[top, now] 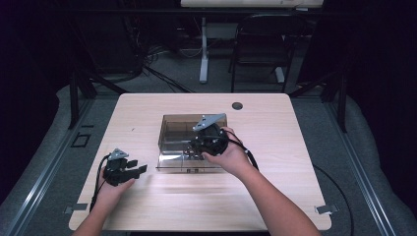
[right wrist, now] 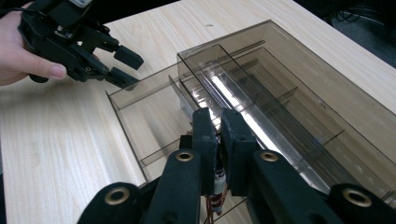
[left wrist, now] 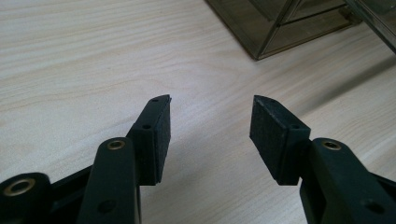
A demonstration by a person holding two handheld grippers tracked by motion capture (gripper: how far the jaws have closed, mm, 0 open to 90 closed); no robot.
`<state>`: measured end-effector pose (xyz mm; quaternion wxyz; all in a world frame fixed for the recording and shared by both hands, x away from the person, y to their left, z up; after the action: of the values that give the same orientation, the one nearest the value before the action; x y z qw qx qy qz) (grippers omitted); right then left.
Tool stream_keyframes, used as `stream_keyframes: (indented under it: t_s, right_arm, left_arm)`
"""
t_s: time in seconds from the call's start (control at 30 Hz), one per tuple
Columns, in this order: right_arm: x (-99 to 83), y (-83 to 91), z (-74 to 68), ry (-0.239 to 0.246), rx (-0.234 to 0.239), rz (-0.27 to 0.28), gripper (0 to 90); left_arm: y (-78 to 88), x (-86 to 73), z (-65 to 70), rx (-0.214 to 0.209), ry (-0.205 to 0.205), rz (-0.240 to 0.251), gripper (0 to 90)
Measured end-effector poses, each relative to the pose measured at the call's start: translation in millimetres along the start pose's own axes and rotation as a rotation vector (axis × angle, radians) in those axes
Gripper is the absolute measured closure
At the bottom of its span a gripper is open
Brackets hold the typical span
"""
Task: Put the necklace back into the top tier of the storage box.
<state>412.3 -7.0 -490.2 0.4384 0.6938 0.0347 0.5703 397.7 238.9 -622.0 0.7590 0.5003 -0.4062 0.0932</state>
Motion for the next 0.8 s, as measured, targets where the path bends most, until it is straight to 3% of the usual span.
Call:
stream_keyframes:
  t_s: [0.23,0.8]
  right_arm:
    - [-7.0,-6.5,3.4,0.006,-0.015,-0.010,85.0]
    - [-23.0,-16.3,-10.4,0.007,0.033,-0.058,84.9]
  left_arm:
    - [-0.2,0.0,-0.2,0.000,-0.004,-0.002,48.3]
    - [-0.3,0.1,0.0,-0.001,-0.002,-0.002,48.3]
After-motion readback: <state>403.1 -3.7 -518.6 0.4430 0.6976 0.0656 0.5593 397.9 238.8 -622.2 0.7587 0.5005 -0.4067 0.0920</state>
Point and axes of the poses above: each handheld gripper's, and its own axes: y roughly backward along the jaws, x roughly out of its top, z roughly to its right, the point moved 8 cm from there along -y, roughly forward along the jaws, and after that the axes turned 2 degrees about -x, right-handed, at the moved point
